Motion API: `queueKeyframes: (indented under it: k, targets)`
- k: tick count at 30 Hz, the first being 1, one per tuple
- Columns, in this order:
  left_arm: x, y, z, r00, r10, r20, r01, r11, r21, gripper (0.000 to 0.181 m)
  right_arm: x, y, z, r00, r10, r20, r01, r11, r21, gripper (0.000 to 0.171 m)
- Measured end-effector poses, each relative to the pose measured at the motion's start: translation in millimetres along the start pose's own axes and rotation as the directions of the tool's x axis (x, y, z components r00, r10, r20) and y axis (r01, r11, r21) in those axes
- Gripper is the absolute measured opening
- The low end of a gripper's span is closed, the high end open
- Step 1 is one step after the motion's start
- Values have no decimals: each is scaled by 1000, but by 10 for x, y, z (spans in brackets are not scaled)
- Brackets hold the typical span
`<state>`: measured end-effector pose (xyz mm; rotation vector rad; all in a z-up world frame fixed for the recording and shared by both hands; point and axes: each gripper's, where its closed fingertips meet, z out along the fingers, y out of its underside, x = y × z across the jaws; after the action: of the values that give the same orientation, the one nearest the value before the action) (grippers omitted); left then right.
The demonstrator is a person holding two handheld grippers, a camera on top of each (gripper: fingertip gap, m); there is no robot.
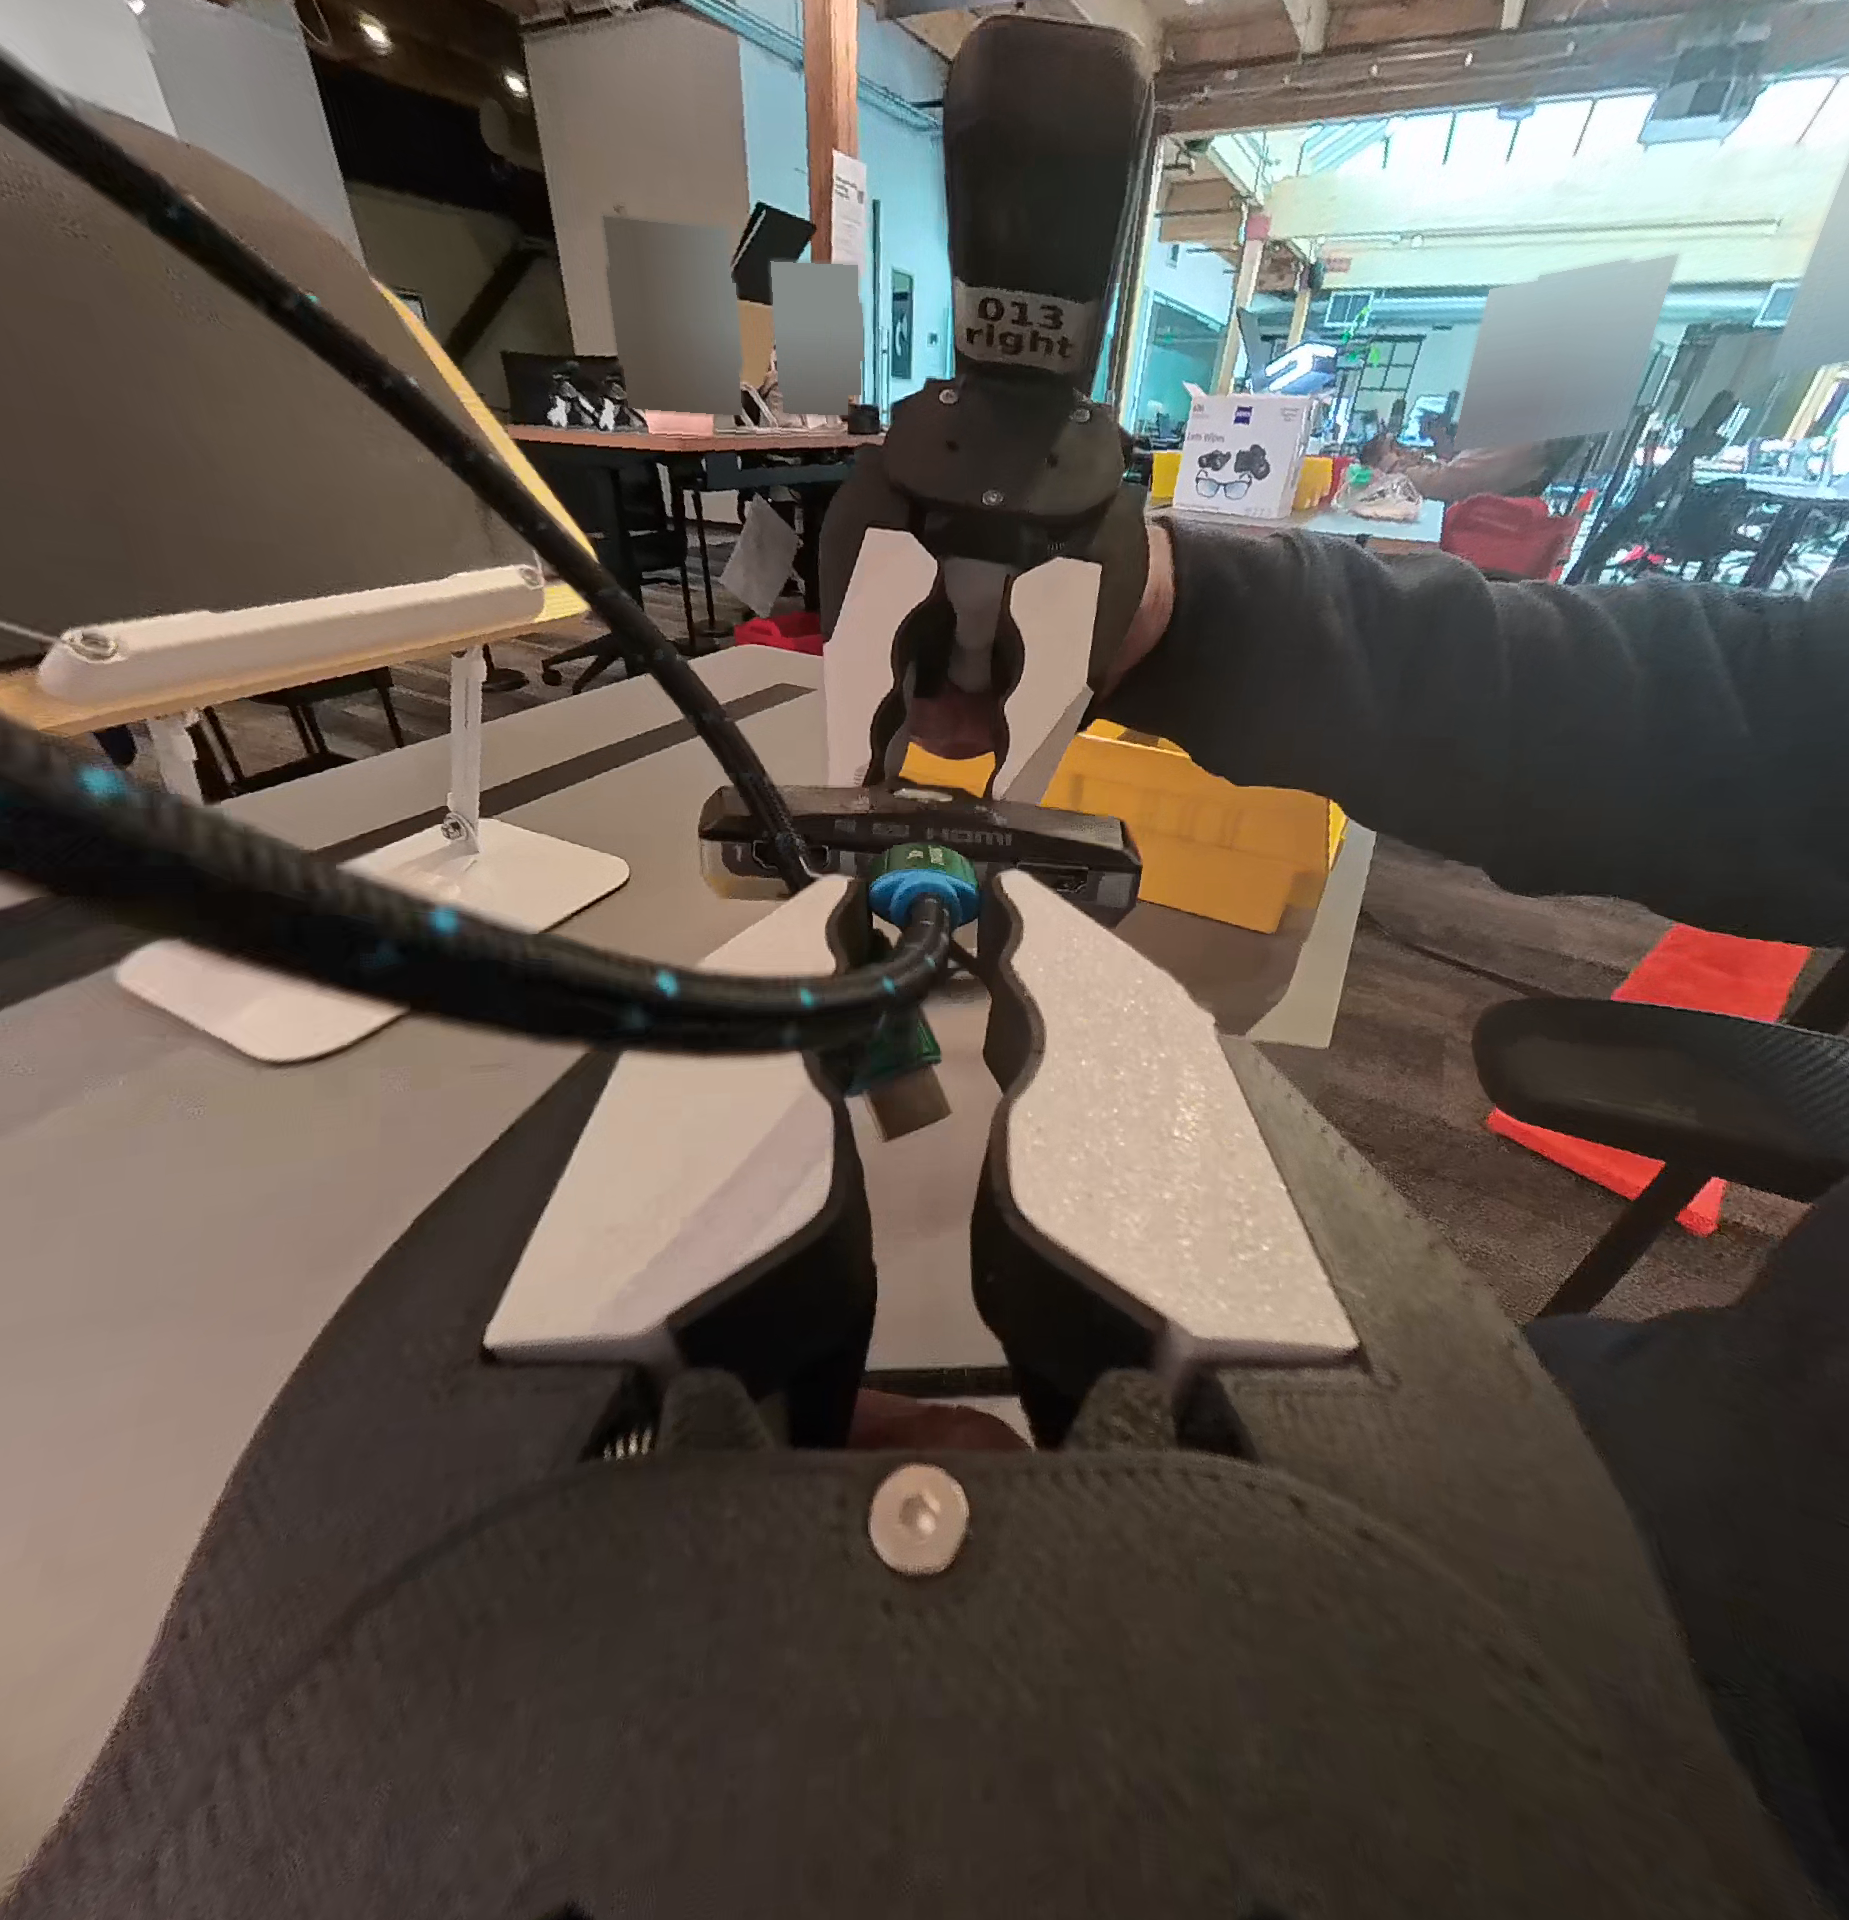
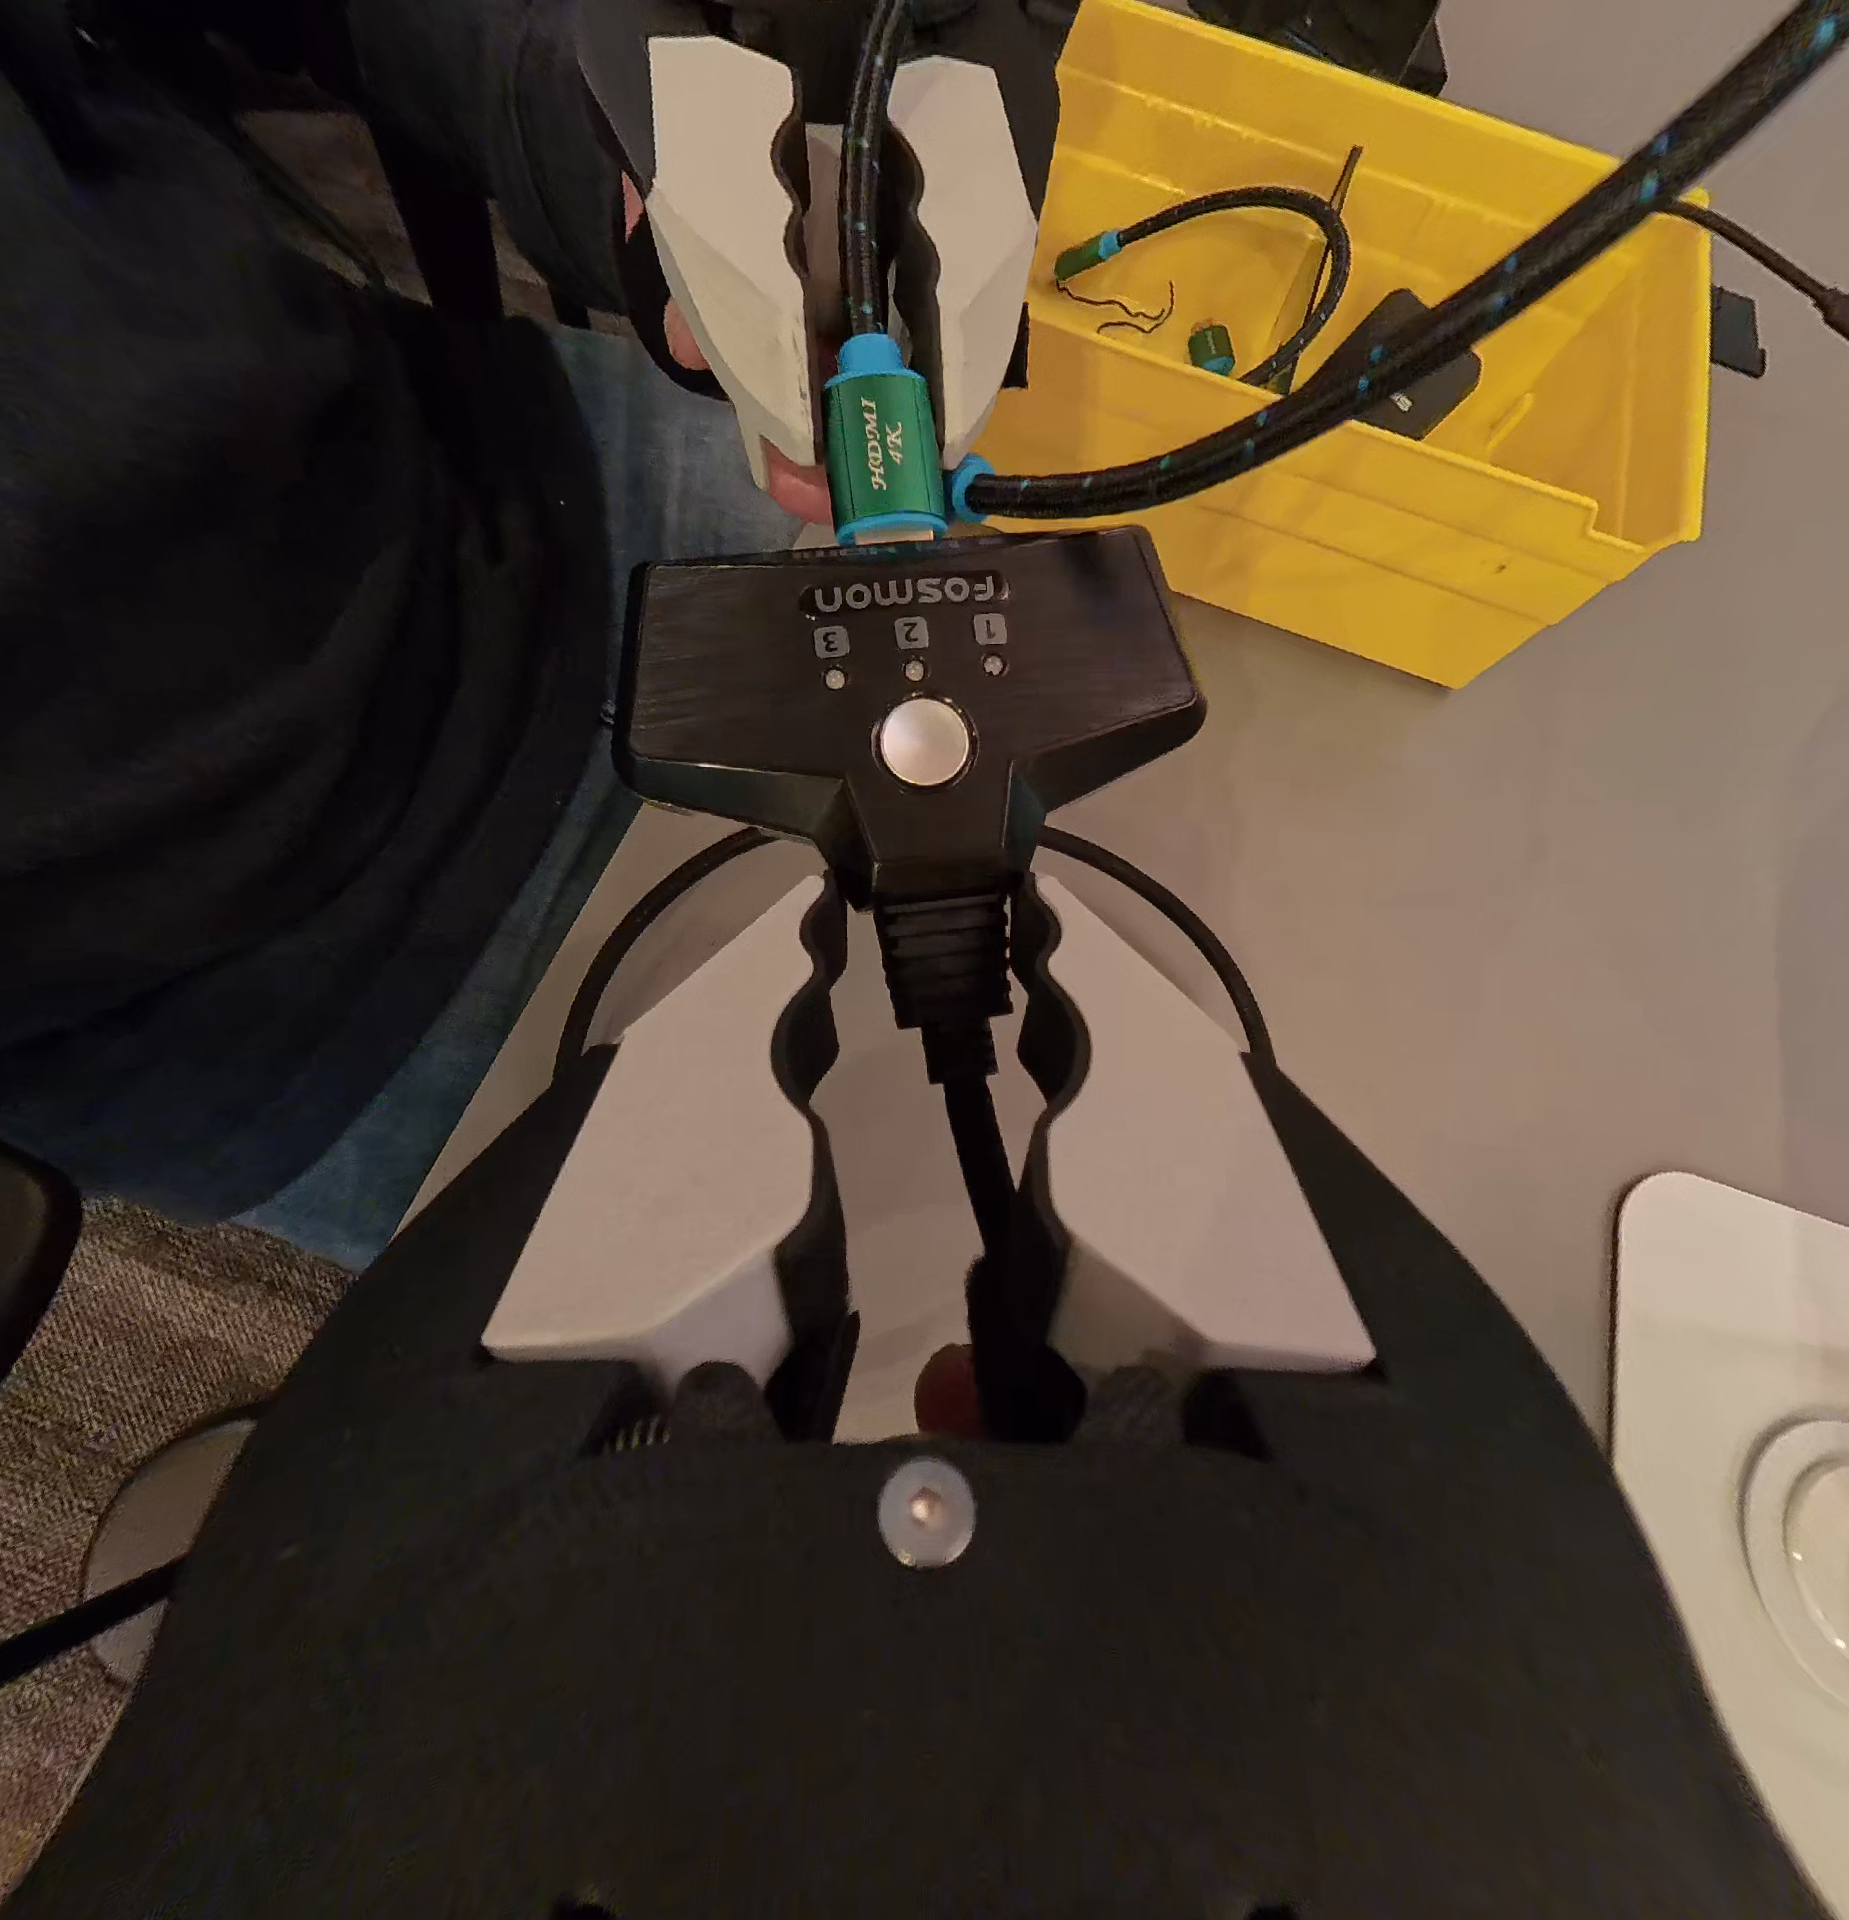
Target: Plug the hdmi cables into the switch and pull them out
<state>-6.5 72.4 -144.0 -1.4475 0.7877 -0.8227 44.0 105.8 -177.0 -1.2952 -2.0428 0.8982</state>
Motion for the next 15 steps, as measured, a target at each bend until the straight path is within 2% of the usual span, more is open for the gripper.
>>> queueKeyframes:
  k: [8,15]
  targets:
    - [-43,43,-7,1000,4,28,-4,1000,2,19,38,13,4,1000,7,-29,-8,999,-48,30]
    - [-30,54,17,1000,17,11,-17,1000,-2,20,-2,67,21,999,39,-12,-39,999,-10,31]
